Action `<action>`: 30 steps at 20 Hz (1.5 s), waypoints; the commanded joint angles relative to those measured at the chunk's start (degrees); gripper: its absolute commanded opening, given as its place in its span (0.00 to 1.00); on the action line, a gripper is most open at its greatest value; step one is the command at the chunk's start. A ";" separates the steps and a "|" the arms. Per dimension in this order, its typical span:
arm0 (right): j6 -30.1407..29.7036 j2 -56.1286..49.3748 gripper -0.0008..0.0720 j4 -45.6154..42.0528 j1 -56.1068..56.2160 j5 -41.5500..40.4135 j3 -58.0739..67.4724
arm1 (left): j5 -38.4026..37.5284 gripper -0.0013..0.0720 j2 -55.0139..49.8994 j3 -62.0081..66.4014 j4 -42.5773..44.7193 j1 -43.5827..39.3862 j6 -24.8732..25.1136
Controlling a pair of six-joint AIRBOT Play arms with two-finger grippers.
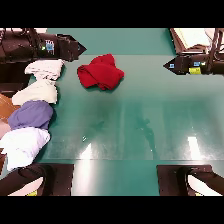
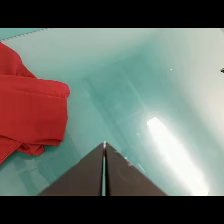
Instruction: Fold the shirts.
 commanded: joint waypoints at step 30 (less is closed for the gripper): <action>0.02 0.00 0.03 1.99 0.09 2.21 -0.02 | 12.87 0.77 -36.61 0.00 -1.88 7.45 -11.82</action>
